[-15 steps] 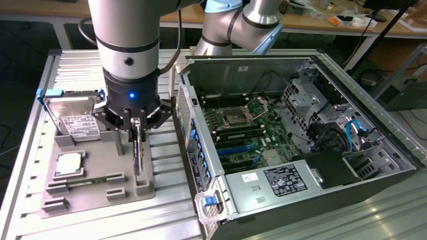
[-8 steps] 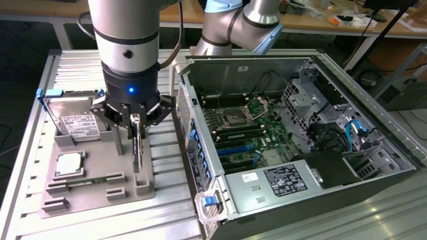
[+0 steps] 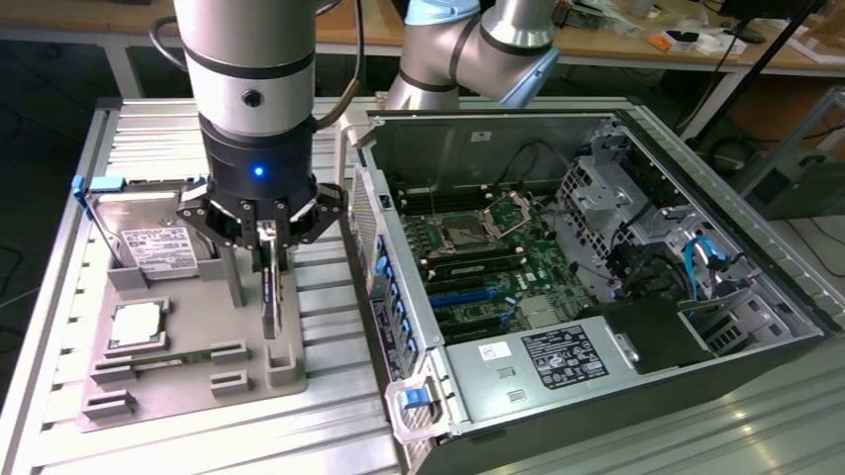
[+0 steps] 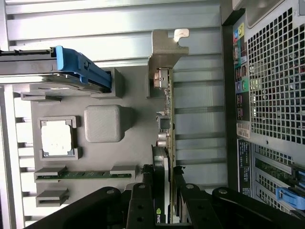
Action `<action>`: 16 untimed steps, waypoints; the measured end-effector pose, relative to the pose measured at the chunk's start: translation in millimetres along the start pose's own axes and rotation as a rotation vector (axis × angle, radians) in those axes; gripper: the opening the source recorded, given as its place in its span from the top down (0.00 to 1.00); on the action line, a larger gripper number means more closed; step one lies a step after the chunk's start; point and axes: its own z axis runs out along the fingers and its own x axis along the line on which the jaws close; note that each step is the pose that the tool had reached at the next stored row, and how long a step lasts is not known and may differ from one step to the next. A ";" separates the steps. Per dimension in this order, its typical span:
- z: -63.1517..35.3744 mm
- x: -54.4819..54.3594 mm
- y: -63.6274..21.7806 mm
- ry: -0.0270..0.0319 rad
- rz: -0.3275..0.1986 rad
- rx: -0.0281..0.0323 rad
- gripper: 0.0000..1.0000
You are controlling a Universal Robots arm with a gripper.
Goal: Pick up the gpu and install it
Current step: 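Pick up the gpu and move the gpu toward the slot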
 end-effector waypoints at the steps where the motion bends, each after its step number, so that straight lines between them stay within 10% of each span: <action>1: -0.1 0.0 0.0 0.0002 0.000 0.0002 0.73; 16: -7.4 0.2 0.1 0.0002 0.000 0.0001 0.73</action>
